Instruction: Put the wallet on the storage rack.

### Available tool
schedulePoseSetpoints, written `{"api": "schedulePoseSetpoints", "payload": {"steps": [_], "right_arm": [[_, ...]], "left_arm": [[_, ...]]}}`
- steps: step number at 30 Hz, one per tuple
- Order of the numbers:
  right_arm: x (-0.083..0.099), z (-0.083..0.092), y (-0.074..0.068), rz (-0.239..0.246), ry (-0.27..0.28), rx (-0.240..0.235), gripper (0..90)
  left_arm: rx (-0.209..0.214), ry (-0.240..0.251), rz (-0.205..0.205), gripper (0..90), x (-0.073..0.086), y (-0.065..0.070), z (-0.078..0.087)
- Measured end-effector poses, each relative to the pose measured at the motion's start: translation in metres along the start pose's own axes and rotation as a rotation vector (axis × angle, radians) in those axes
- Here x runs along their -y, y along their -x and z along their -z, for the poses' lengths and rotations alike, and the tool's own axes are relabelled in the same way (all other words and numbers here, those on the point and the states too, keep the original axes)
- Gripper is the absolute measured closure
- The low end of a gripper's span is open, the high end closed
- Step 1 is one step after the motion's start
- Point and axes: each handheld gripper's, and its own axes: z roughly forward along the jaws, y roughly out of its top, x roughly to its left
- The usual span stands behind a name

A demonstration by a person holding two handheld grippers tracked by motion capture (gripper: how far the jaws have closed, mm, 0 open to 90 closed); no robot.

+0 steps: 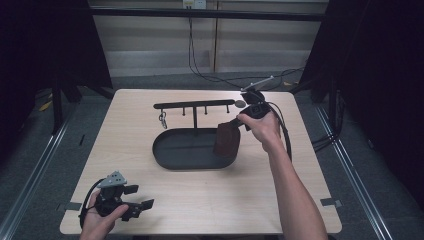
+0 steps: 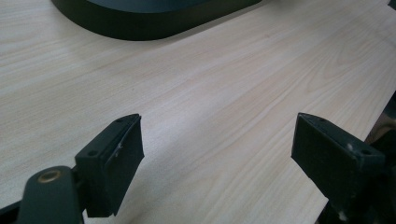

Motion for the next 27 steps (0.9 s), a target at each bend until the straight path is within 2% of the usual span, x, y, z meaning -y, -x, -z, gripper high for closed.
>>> {"api": "schedulePoseSetpoints", "payload": {"steps": [5, 9, 13, 17, 21, 27], "right_arm": [[-0.001, -0.006, 0.003, -0.039, 0.061, -0.011, 82.7], [0.001, -0.012, 0.007, -0.05, 0.079, -0.012, 82.8], [0.005, -0.021, 0.013, -0.086, 0.107, -0.03, 82.8], [0.01, -0.036, 0.017, -0.116, 0.09, -0.031, 82.9], [0.015, -0.048, 0.02, -0.152, 0.117, -0.033, 82.9], [0.018, -0.06, 0.02, -0.162, 0.134, -0.068, 82.8]], "left_arm": [[0.0, 0.004, 0.001, 16.7, 0.0, 0.0, 0.001], [-0.002, 0.005, 0.005, 16.8, 0.0, -0.001, 0.001], [-0.002, 0.005, 0.002, 16.8, 0.0, -0.001, 0.001], [-0.01, -0.009, 0.006, 17.4, 0.0, -0.001, 0.0], [-0.005, 0.001, 0.005, 17.5, 0.0, -0.001, 0.002], [-0.002, 0.001, 0.007, 17.5, -0.001, -0.002, 0.002]]}}
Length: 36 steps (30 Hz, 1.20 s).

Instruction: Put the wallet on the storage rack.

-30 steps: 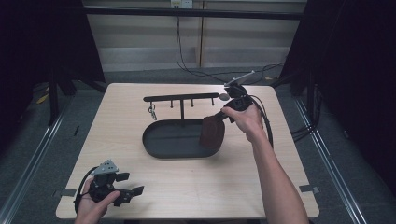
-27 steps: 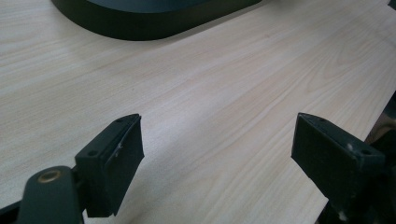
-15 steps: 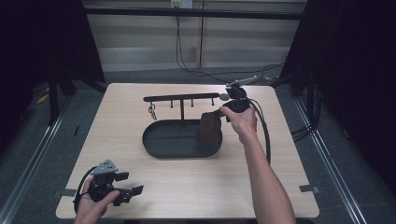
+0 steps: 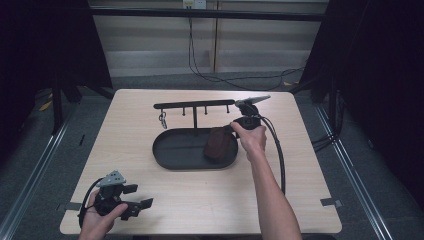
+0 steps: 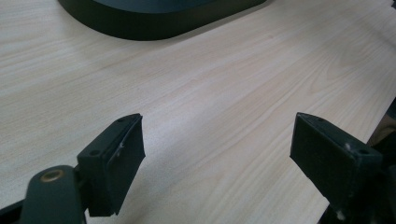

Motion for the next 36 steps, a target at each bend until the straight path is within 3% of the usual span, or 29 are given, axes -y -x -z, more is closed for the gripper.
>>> {"api": "schedulePoseSetpoints", "payload": {"steps": [8, 14, 16, 26, 36], "right_arm": [[0.014, -0.017, 0.01, 0.01, -0.008, 0.01, 81.7], [0.019, -0.019, 0.014, 0.032, -0.006, 0.032, 78.2], [0.019, -0.018, 0.015, 0.031, 0.02, 0.031, 74.2], [0.026, -0.01, 0.016, 0.05, 0.034, 0.018, 53.1], [0.031, 0.014, 0.016, 0.126, 0.076, 0.044, 34.6]], "left_arm": [[0.007, -0.01, -0.01, 17.5, 0.0, 0.001, -0.001], [0.006, -0.009, -0.008, 17.5, 0.0, 0.001, -0.001], [0.007, -0.005, -0.005, 17.5, 0.0, 0.001, -0.001], [-0.002, 0.008, 0.002, 18.8, 0.0, 0.0, 0.001], [-0.014, 0.02, 0.015, 18.9, 0.001, -0.002, 0.002]]}}
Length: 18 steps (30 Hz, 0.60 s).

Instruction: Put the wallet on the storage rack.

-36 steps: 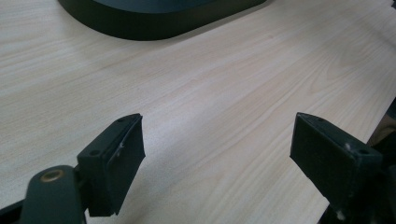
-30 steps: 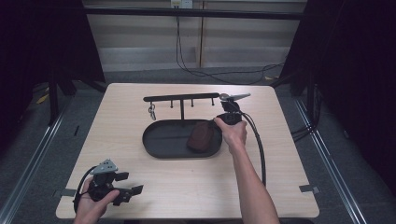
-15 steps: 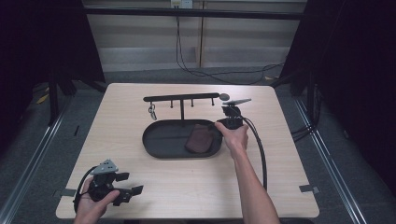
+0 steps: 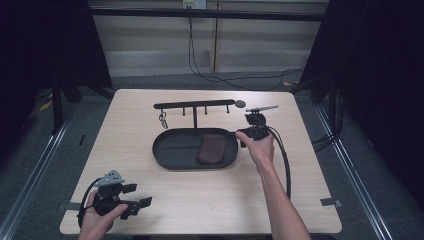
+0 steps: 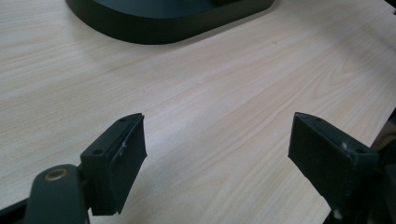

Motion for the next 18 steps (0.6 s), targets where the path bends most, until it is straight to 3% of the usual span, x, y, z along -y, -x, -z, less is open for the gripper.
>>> {"api": "schedulePoseSetpoints", "payload": {"steps": [10, 18], "right_arm": [[0.008, 0.024, -0.009, 0.071, 0.033, 0.005, 20.7], [0.026, 0.04, 0.002, 0.073, 0.037, 0.017, 15.9]], "left_arm": [[-0.008, 0.001, 0.014, 18.9, -0.001, -0.003, 0.001], [-0.009, 0.002, 0.029, 18.8, 0.0, -0.005, 0.001]]}}
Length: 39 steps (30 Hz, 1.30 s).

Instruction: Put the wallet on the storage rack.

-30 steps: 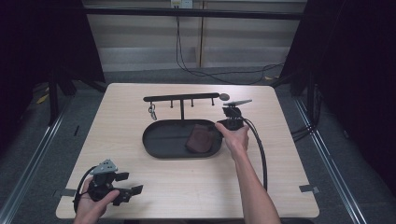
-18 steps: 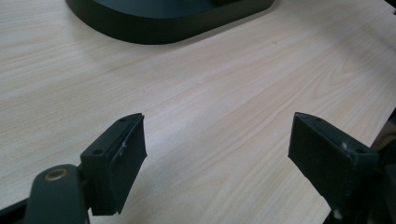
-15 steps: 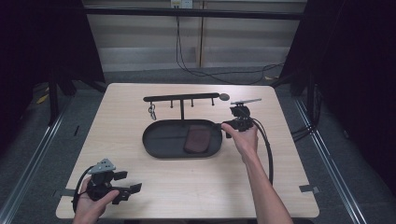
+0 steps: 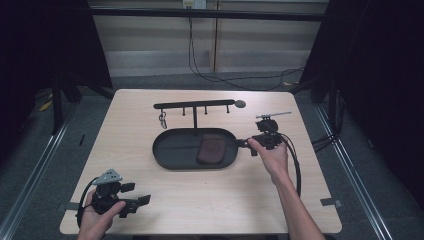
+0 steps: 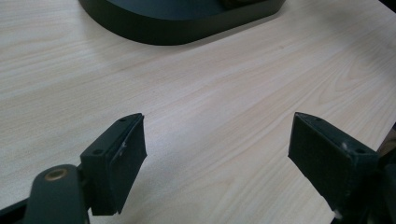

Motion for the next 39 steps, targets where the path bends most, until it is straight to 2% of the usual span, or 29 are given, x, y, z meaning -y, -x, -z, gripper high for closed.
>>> {"api": "schedulePoseSetpoints", "payload": {"steps": [12, 15, 20, 26, 36, 39], "right_arm": [[0.038, 0.027, 0.011, 0.009, 0.022, 0.042, 16.5], [0.049, 0.031, 0.015, -0.002, 0.023, 0.014, 15.6], [0.066, 0.04, 0.016, 0.017, 0.023, 0.041, 15.8], [0.087, 0.053, 0.02, 0.011, 0.039, 0.052, 15.9], [0.123, 0.061, 0.029, 0.002, 0.057, 0.066, 16.1], [0.132, 0.062, 0.033, 0.011, 0.053, 0.092, 15.2]], "left_arm": [[-0.006, 0.002, 0.003, 18.9, 0.001, 0.0, 0.001], [-0.008, -0.002, -0.002, 18.9, 0.001, 0.001, 0.0], [-0.005, -0.001, 0.0, 19.0, 0.0, 0.002, -0.001], [-0.004, 0.001, -0.004, 19.0, 0.001, 0.002, 0.0], [-0.008, 0.003, 0.001, 19.0, 0.002, 0.003, 0.0], [-0.009, -0.001, 0.005, 19.0, 0.002, 0.002, 0.0]]}}
